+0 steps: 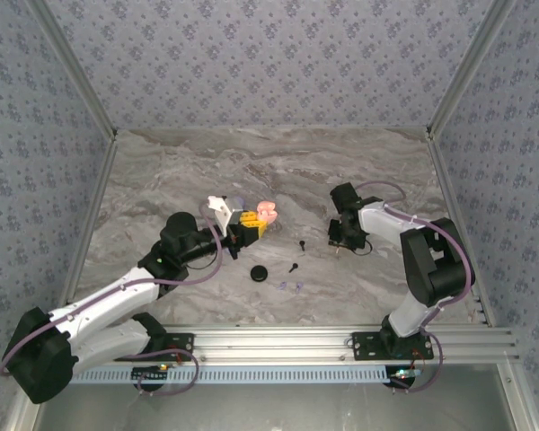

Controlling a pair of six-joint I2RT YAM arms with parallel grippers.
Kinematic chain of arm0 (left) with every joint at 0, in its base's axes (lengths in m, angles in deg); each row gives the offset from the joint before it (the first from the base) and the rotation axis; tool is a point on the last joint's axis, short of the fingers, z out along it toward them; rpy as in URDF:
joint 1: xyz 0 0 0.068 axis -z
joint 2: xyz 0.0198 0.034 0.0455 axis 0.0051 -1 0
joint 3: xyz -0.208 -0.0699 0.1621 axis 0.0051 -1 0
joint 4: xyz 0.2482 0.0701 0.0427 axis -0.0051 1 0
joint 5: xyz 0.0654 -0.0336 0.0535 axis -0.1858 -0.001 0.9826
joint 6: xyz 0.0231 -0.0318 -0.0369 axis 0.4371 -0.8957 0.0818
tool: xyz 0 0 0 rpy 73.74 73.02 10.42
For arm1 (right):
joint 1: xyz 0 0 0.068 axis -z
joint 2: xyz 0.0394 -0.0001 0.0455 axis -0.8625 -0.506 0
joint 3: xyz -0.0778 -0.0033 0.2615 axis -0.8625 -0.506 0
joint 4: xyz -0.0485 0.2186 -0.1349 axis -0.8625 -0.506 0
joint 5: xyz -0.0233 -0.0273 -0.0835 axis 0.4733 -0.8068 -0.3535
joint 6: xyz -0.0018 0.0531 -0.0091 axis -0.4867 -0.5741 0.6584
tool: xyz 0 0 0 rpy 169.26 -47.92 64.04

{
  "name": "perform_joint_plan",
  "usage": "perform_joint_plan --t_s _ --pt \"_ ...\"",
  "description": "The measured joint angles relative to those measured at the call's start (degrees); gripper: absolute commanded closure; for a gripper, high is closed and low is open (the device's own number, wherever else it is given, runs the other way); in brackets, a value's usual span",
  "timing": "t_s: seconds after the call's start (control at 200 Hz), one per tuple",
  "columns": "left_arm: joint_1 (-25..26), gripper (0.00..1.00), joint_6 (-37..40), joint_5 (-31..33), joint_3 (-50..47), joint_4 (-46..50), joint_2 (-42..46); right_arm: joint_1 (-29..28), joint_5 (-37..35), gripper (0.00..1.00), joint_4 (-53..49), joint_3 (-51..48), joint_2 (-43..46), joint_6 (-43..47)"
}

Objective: Insert wireless bluetooth earbuds into charging case

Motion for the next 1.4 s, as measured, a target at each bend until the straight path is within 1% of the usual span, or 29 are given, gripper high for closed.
perform_joint_plan --t_s 0.235,0.325,0.51,0.65,0.735,0.83,0.974,1.119,1.249,1.399 --pt "0.0 1.0 0.0 0.0 0.0 0.0 0.0 -0.6 -0.6 0.71 -2.2 1.6 -1.2 0.3" --pt "0.0 1.0 0.0 0.0 0.0 0.1 0.0 -0.8 -1.0 0.74 -2.6 1.8 -1.4 0.6" --pt "0.0 1.0 0.1 0.0 0.0 0.2 0.0 -1.1 -1.6 0.78 -2.8 1.9 -1.5 1.2" --pt "0.0 1.0 0.3 0.0 0.0 0.2 0.0 -1.8 -1.8 0.78 -2.8 2.0 -0.6 1.7" --pt "0.0 1.0 0.4 0.2 0.0 0.2 0.0 -2.3 -1.8 0.78 -2.8 2.0 2.2 1.9" --pt "0.0 1.0 0.4 0.4 0.0 -0.1 -0.3 -2.5 -1.2 0.78 -2.8 2.4 7.6 2.1" --pt "0.0 1.0 0.4 0.4 0.1 -1.8 -2.6 -2.7 1.4 0.78 -2.2 5.2 17.8 2.0" --pt "0.0 1.0 0.0 -0.2 1.3 -2.5 -6.0 -4.5 4.8 0.78 1.3 8.9 26.3 1.6" --pt "0.3 1.0 -0.5 -1.1 3.2 -3.9 -8.3 -7.3 7.3 0.78 5.3 11.0 29.7 1.4" --pt "1.1 1.0 -0.9 -1.9 4.7 -5.7 -9.8 -12.4 7.9 0.78 8.2 11.7 30.2 1.0"
